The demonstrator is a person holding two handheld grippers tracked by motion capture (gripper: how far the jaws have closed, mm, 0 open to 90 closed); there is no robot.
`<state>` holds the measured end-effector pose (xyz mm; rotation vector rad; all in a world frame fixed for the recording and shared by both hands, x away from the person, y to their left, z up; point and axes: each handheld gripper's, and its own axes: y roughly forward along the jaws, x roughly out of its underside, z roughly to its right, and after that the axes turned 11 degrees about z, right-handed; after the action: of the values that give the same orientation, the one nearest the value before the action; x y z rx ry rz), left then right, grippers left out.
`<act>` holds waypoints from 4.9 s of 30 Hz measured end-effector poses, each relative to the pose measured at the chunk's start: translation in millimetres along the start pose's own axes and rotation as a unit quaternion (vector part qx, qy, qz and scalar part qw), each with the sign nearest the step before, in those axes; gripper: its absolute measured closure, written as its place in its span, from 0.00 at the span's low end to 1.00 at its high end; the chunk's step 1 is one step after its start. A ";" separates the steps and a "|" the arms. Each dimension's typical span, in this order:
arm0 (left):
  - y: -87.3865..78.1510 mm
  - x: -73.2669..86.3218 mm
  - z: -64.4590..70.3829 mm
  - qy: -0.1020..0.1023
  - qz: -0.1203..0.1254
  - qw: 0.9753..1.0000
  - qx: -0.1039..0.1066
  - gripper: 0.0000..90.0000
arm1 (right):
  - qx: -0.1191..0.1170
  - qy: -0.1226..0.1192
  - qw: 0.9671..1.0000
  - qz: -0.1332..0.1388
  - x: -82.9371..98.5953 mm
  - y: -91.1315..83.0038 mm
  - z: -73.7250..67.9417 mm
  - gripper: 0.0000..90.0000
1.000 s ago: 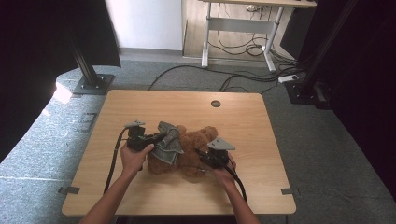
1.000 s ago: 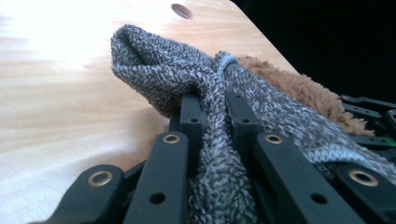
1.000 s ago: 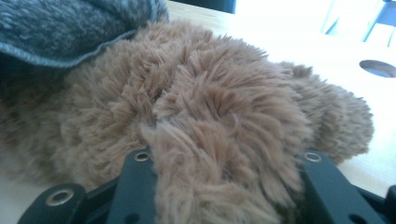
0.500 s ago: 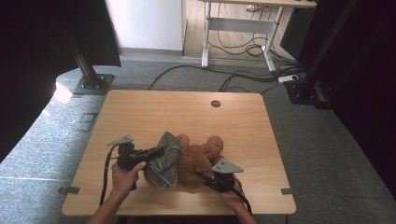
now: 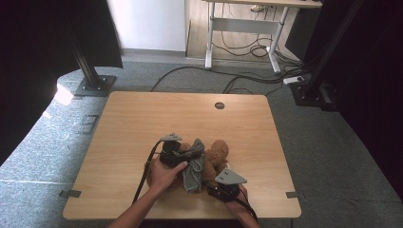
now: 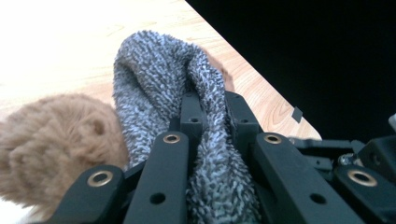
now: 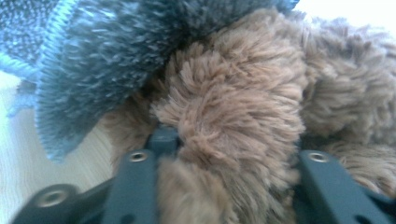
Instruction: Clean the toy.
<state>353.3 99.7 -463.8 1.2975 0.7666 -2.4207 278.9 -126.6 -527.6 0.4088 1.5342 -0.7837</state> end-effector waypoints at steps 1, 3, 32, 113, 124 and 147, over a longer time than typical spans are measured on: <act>-1.6 2.3 0.0 0.002 0.001 1.000 -0.002 0.89 | 0.001 -0.003 1.000 -0.001 -0.6 -1.4 -0.6 0.50; -5.1 8.7 -1.7 -0.001 0.007 1.000 0.000 0.89 | -0.007 0.015 1.000 -0.004 -4.0 -4.8 2.1 0.37; 23.3 -27.8 35.9 -0.025 -0.011 0.997 0.068 0.89 | -0.041 0.007 0.999 -0.015 -1.2 -3.0 -5.7 0.55; -69.0 30.4 -59.3 -0.039 0.071 0.997 -0.021 0.88 | 0.076 0.037 0.996 -0.028 3.6 17.1 22.7 0.55; -85.0 53.4 -43.4 -0.021 0.071 0.997 -0.003 0.88 | -0.012 0.107 0.994 -0.032 -12.5 -1.5 34.3 0.18; 27.1 -16.8 20.4 0.030 -0.012 0.999 -0.018 0.88 | 0.074 -0.009 0.997 -0.023 7.6 16.4 -1.6 0.66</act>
<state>361.8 65.9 -449.1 1.3598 0.8439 -2.3849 287.7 -115.5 -538.9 0.4752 1.4785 -0.9381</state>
